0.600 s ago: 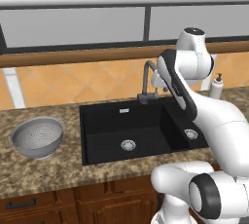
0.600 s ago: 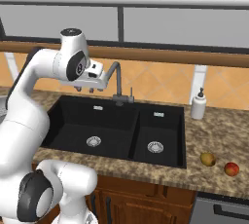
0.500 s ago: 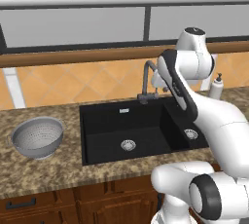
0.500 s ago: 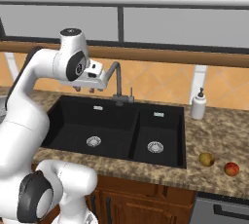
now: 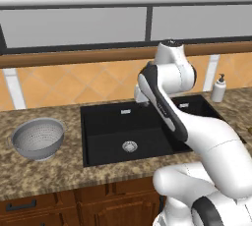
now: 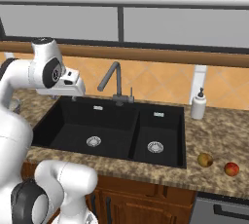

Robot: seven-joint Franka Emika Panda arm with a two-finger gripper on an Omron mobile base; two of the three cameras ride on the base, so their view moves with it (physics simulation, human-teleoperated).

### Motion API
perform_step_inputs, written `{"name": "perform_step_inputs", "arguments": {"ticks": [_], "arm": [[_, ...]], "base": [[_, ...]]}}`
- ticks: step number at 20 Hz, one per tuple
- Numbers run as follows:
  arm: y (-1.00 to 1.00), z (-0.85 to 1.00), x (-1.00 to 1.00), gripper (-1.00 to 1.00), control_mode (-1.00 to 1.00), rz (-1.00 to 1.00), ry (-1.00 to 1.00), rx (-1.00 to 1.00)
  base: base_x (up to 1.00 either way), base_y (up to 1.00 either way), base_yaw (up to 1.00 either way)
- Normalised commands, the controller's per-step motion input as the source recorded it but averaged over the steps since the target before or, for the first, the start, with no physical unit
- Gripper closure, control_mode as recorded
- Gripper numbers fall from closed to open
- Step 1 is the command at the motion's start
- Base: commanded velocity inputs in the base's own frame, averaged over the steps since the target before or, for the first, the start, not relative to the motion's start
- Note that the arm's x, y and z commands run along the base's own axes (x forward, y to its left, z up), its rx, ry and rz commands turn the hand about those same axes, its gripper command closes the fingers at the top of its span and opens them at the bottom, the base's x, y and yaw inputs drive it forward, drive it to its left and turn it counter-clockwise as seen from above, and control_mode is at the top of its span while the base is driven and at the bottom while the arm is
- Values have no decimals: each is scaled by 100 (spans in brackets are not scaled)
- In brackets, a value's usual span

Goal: Put the colander in the sink, put the apple, pear in the colander, and turn on the sink faucet and pour water over the colander.

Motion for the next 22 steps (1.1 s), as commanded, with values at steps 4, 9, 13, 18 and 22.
{"name": "perform_step_inputs", "arguments": {"ticks": [4, 9, 13, 18, 22], "arm": [[100, -22, 0, -100, -100, 0, 15, -5], [100, -21, 0, -100, -100, 0, 11, 0], [97, -31, 3, -100, -100, 0, 8, 0], [81, -37, 0, -100, -100, 0, 5, 0], [74, -34, 0, -100, -100, 0, 0, 0]], "base": [[0, 0, 0], [0, 0, 0], [0, 0, 0], [0, 0, 0], [0, 0, 0]]}}
